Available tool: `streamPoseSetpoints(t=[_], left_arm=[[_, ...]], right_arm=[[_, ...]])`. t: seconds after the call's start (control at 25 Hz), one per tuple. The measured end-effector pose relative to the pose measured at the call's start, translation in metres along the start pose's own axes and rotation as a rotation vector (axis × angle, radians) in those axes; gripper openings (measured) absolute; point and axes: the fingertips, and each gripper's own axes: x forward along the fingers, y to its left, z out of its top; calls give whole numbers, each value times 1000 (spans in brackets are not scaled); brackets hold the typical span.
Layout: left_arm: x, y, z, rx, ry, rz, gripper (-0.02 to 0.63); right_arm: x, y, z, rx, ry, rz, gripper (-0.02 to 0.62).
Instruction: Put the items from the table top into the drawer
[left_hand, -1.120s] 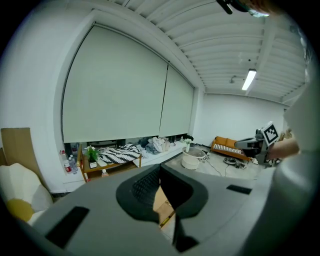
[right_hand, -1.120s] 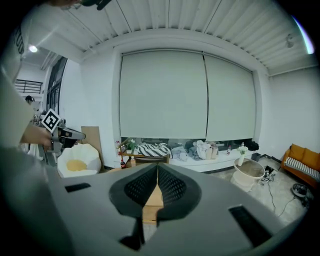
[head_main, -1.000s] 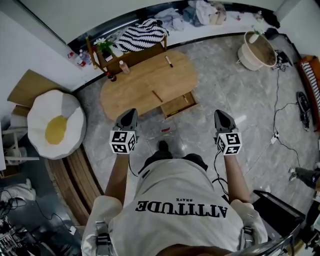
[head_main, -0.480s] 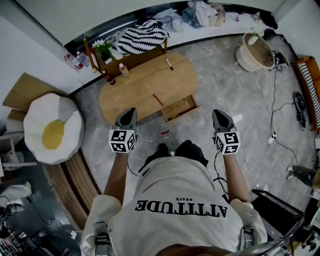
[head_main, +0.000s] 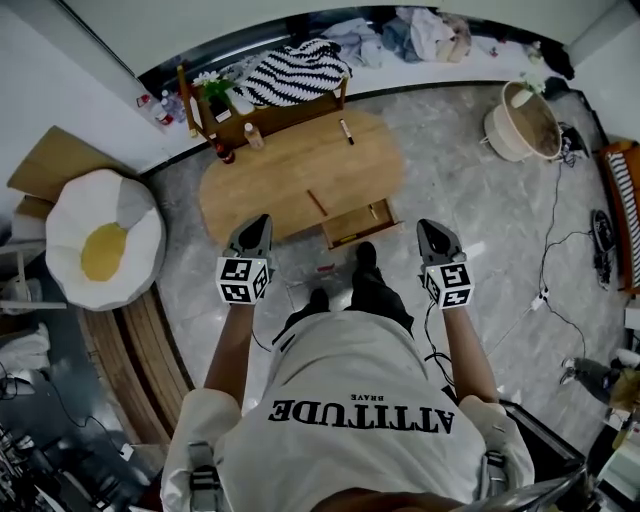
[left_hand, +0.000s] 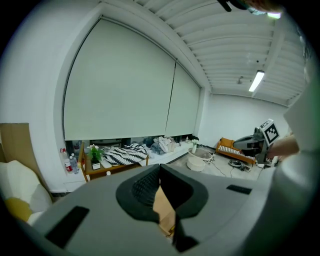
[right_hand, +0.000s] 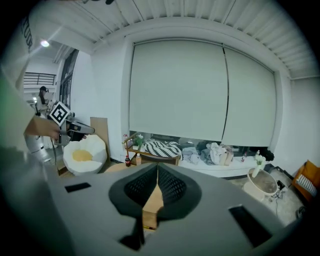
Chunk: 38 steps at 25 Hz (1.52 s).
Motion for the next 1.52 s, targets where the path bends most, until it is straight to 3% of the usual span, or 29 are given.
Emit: streamPoseSetpoints(t=[0.36,0.72,1.12,1.52], left_arm=[[46,-21,24,-41,-47,101,21],[104,-42,11,-108,-17,201,21],[154,-60,-26,-206,51,284,21],[208,-60,-88,-297,141,304,21]], right_arm=[[69,-56,24,-63,12,166,20],[135,-109,19,-89,54,299,20],[198,-132,-10,-101,146,441,20],[245,-121,-83,-60,284,549,20]])
